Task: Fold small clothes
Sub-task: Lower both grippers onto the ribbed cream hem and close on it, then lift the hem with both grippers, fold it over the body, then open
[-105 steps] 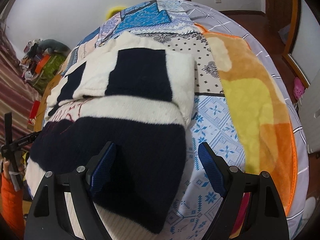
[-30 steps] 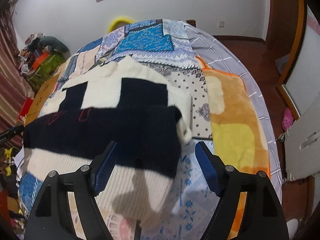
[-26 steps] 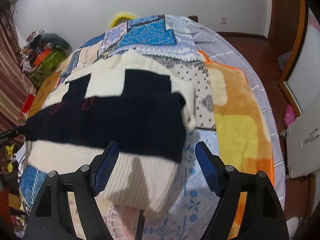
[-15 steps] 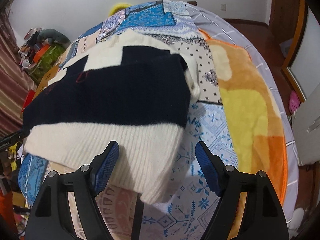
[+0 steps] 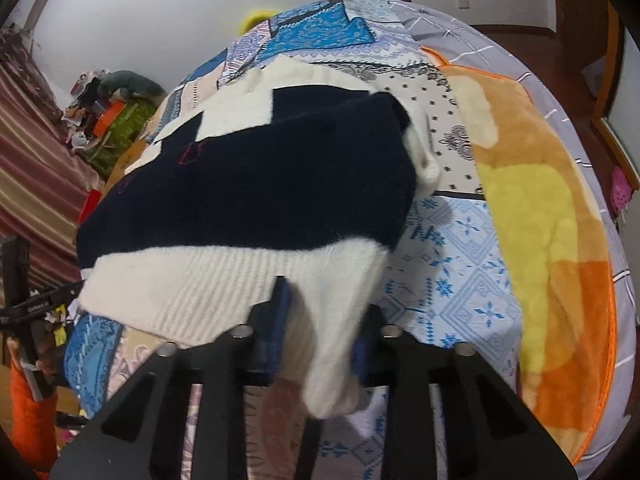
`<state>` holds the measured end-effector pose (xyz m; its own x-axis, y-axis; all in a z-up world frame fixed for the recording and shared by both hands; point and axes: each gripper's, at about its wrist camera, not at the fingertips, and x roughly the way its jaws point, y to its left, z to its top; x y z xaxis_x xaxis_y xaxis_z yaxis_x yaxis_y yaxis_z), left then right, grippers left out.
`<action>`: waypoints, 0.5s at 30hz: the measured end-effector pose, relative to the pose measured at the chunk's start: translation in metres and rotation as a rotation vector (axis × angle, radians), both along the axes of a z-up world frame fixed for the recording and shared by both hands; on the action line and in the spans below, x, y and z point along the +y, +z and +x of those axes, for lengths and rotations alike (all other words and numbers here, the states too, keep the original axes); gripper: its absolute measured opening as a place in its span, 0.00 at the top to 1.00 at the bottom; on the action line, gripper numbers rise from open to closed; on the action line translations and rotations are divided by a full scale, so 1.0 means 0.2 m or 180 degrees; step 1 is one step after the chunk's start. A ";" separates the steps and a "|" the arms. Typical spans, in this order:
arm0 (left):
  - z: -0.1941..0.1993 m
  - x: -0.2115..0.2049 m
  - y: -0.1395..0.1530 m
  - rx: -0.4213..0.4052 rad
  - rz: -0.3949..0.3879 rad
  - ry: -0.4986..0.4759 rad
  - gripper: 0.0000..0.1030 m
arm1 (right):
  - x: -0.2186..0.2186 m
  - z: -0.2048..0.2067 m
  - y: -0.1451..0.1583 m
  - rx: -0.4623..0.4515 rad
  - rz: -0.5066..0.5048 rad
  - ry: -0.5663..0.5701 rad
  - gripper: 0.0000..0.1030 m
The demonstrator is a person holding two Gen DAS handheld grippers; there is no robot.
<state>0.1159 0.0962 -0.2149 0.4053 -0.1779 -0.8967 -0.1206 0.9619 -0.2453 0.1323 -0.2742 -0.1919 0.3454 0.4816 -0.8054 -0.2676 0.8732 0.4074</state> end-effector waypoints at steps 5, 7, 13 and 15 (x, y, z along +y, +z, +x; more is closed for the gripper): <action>-0.01 -0.03 0.02 -0.0042 -0.0043 -0.0068 0.72 | 0.03 0.00 0.03 -0.0079 -0.0031 0.0021 0.92; 0.00 -0.04 0.04 -0.0075 -0.0006 -0.0078 0.92 | 0.03 0.00 0.05 -0.0115 -0.0012 0.0041 0.92; 0.02 -0.03 0.14 -0.0285 0.0046 -0.0044 0.93 | 0.06 0.02 0.19 -0.0365 0.0052 0.0110 0.93; 0.04 -0.04 0.21 -0.0426 0.0105 -0.0053 0.94 | 0.07 0.04 0.24 -0.0462 0.0069 0.0128 0.93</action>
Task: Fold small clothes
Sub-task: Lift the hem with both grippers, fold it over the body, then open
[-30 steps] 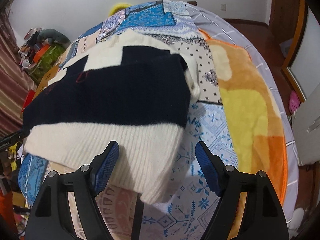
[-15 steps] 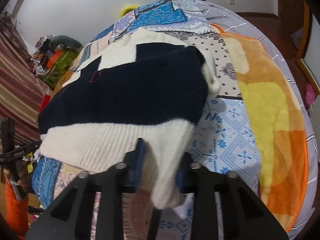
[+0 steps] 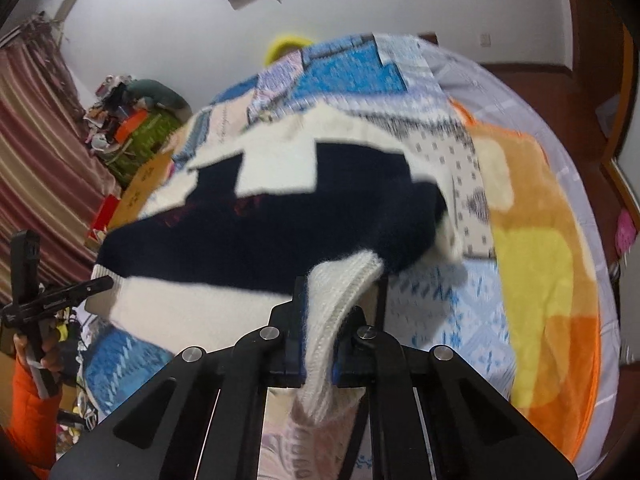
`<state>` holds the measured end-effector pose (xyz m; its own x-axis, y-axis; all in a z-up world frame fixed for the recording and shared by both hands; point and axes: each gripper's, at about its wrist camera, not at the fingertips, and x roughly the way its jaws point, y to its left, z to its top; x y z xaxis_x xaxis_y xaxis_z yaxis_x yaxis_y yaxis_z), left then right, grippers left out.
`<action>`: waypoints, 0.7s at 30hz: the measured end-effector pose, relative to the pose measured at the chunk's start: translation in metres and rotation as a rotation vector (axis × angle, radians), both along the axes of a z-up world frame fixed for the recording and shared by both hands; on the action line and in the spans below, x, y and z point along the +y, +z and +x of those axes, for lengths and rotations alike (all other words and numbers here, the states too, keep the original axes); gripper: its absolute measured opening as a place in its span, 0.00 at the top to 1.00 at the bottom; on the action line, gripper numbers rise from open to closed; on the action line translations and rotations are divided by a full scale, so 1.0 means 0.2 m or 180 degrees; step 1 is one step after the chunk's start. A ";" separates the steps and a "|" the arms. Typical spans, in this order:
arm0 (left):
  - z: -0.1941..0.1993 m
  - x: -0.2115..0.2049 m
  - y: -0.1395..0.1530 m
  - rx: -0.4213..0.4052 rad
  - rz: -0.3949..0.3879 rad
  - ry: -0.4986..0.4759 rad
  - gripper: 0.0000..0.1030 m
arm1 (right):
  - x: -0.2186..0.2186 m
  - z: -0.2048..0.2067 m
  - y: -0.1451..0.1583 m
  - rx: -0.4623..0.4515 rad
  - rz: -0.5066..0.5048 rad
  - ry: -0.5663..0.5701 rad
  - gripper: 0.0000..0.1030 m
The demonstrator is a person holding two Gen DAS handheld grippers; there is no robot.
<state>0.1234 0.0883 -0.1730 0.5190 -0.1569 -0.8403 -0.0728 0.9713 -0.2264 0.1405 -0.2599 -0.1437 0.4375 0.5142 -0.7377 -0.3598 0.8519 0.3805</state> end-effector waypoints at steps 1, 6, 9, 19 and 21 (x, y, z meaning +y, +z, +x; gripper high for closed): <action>0.02 0.00 0.05 -0.0082 0.0039 0.0005 0.94 | 0.01 0.01 0.04 -0.0072 0.0009 0.0009 0.93; 0.13 0.00 0.23 -0.0383 0.0084 0.0049 0.94 | 0.05 0.11 0.18 -0.0337 0.0008 0.0044 0.93; 0.23 0.01 0.30 -0.0478 0.0128 0.0098 0.94 | 0.07 0.18 0.24 -0.0466 -0.0023 0.0042 0.93; 0.59 0.16 0.33 -0.0484 0.0122 0.0405 0.94 | 0.10 0.49 0.30 -0.0572 -0.0072 -0.0088 0.93; 0.67 0.20 0.30 -0.0421 0.0094 0.0471 0.94 | 0.11 0.57 0.28 -0.0542 -0.0090 -0.0124 0.93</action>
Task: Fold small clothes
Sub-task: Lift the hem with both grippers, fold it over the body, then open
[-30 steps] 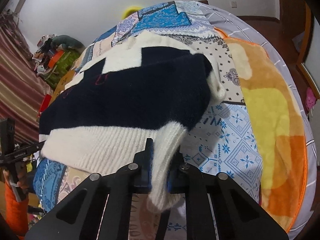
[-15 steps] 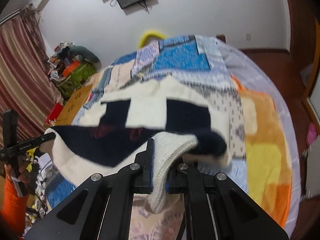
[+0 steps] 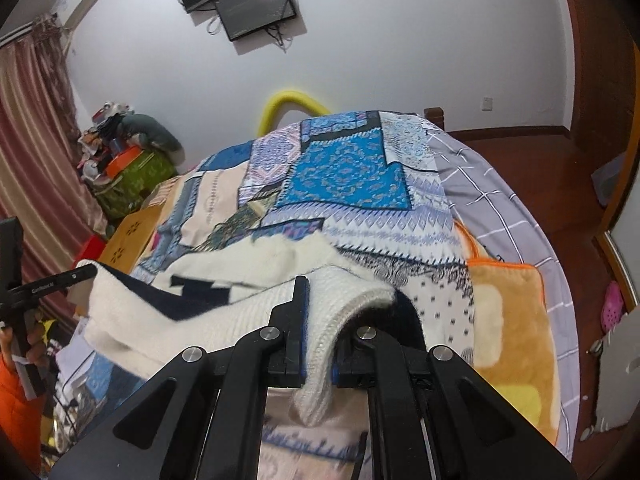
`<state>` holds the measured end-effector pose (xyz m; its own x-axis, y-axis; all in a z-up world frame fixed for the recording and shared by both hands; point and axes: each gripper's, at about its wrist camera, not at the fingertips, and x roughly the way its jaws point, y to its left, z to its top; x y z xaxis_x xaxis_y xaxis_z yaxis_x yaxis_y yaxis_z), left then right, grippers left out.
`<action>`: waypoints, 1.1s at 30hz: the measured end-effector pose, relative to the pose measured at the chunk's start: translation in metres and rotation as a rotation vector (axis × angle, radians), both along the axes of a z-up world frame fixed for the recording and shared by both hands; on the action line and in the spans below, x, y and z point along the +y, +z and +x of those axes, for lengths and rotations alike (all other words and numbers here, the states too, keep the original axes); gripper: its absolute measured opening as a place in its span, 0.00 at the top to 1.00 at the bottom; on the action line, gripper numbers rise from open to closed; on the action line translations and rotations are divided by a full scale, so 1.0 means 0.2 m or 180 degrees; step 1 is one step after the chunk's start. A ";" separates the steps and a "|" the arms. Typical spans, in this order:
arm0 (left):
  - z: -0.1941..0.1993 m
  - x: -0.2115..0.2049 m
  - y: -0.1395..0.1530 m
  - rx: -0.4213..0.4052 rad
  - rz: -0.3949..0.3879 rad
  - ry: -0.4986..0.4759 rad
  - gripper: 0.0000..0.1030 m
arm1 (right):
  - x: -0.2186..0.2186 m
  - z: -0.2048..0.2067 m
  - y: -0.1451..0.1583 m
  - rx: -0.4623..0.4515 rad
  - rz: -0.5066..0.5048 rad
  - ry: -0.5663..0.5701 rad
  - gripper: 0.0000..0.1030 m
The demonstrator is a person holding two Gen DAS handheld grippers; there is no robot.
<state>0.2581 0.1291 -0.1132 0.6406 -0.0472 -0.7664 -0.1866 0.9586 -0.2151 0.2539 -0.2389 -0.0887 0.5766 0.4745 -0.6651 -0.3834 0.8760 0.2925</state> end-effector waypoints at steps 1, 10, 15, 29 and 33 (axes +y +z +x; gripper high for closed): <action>0.03 0.01 -0.02 0.0023 -0.0003 0.0021 0.94 | 0.00 0.03 -0.01 0.0022 -0.0004 -0.0014 0.93; 0.32 0.10 -0.32 0.0371 0.0027 0.0144 0.94 | 0.06 0.30 -0.25 0.0370 -0.0147 -0.0080 0.93; 0.41 0.14 -0.47 0.0533 -0.0009 0.0182 0.94 | 0.06 0.40 -0.40 0.0619 -0.0117 -0.0102 0.93; 0.48 0.19 -0.53 0.0643 -0.0145 0.0167 0.91 | 0.04 0.47 -0.47 0.0839 -0.0049 -0.0028 0.89; 0.48 0.19 -0.51 0.0757 -0.0131 0.0145 0.85 | 0.02 0.46 -0.40 0.0749 -0.0111 -0.0087 0.69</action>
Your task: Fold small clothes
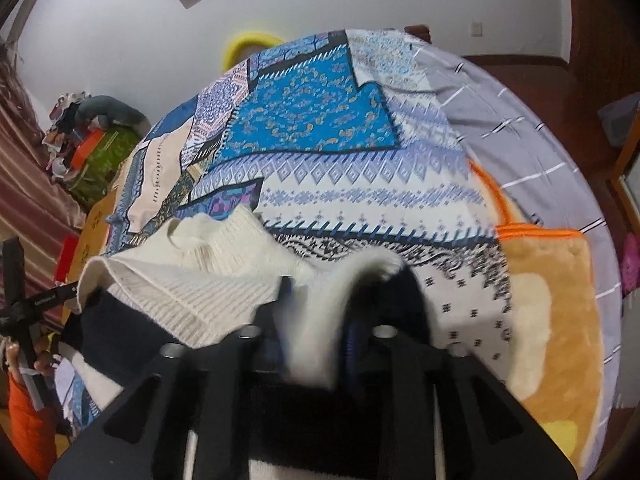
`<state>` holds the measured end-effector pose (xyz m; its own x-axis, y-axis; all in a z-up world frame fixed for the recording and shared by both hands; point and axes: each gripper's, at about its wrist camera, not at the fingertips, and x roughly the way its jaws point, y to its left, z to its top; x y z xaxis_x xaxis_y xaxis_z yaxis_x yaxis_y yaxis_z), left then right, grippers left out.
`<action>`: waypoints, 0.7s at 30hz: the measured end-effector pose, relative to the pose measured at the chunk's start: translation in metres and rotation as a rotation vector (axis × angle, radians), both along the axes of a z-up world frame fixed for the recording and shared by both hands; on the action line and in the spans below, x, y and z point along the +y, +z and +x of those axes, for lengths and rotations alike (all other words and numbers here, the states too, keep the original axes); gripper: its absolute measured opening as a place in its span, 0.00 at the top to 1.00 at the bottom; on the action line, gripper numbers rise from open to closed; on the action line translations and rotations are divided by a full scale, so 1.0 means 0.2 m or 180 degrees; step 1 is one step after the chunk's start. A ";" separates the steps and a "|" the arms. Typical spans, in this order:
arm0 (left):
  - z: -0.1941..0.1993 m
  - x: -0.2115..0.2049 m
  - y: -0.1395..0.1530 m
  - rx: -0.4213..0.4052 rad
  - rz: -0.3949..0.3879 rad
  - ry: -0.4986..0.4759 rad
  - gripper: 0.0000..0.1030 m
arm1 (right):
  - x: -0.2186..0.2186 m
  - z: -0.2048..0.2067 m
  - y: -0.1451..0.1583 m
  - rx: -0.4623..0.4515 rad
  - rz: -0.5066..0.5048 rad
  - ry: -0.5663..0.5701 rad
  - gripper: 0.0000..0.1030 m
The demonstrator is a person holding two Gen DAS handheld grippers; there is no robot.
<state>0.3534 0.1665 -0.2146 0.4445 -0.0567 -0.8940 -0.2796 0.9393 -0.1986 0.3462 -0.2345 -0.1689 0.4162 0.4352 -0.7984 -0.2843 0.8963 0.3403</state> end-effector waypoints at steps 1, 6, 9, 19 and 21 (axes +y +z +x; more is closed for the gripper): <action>0.00 -0.01 0.01 0.0020 0.0034 -0.0027 0.83 | 0.00 0.00 0.02 -0.0071 -0.0046 -0.0035 0.56; -0.03 -0.04 0.11 -0.0044 0.0442 0.0021 0.23 | -0.03 -0.03 0.15 -0.0327 -0.0161 -0.0104 0.45; -0.09 -0.05 0.22 -0.0387 0.0714 0.0044 0.16 | -0.02 -0.05 0.19 -0.0354 -0.0179 -0.0057 0.44; -0.15 -0.15 0.24 -0.0286 0.0712 -0.0168 0.16 | 0.24 -0.20 0.20 -0.0468 -0.0324 0.0388 0.36; -0.15 -0.19 0.22 -0.0249 0.0679 -0.0244 0.16 | 0.33 -0.23 0.17 -0.0472 -0.0353 0.0524 0.36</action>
<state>0.3235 0.1291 -0.1714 0.5146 0.0934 -0.8523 -0.1974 0.9803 -0.0118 0.3006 -0.1680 -0.1347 0.4630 0.4199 -0.7806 -0.4692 0.8633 0.1861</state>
